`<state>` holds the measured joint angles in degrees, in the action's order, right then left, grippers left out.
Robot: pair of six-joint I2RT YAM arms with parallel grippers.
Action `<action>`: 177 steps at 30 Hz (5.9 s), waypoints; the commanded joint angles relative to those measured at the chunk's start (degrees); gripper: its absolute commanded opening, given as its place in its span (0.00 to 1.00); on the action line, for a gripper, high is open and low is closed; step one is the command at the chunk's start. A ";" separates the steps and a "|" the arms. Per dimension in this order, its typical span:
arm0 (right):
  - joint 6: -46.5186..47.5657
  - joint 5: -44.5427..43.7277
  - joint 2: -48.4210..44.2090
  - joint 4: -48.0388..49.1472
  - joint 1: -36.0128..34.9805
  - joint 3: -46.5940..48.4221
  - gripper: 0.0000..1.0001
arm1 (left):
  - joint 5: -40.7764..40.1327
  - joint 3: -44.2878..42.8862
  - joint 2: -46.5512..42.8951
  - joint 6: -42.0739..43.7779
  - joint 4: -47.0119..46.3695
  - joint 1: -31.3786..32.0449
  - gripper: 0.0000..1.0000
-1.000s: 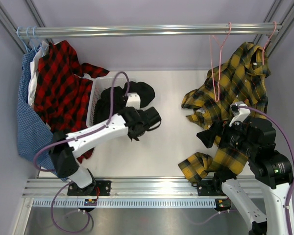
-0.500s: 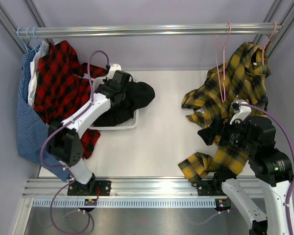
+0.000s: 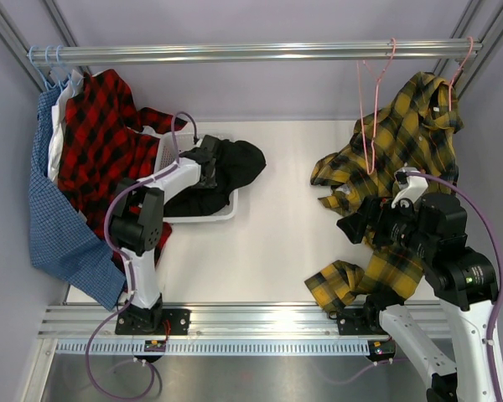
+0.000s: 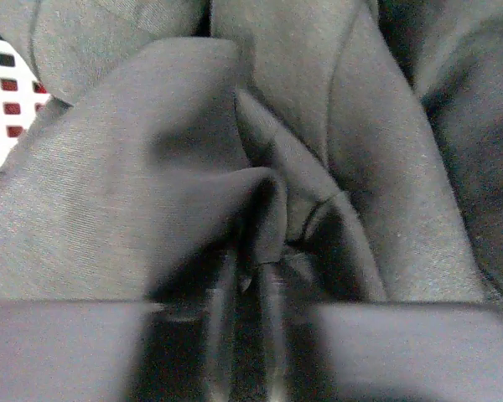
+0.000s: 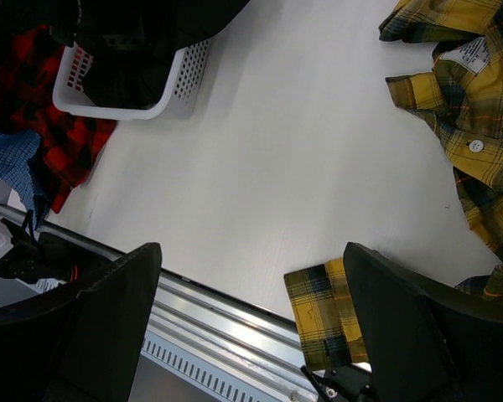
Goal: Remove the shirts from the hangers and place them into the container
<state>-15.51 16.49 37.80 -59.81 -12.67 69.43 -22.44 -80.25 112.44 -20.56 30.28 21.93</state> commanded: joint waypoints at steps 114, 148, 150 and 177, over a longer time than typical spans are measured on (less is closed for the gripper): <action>12.69 -23.00 41.66 9.09 26.99 35.78 0.45 | 15.67 24.96 -67.36 2.54 14.98 0.39 0.99; 1.62 -1.47 10.81 -0.82 26.90 7.40 0.00 | 17.43 19.34 -60.15 4.21 16.12 3.20 0.99; 1.10 0.55 8.44 -5.02 26.90 5.90 0.00 | 18.13 17.76 -58.57 4.47 16.04 3.47 0.99; 8.56 24.80 2.62 -14.91 6.87 13.53 0.00 | 37.82 -5.18 -47.58 2.10 8.92 5.13 0.99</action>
<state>-12.27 30.63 39.11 -77.43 -4.08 78.94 9.65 -81.87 67.37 -16.88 44.91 25.74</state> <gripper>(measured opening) 0.043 0.988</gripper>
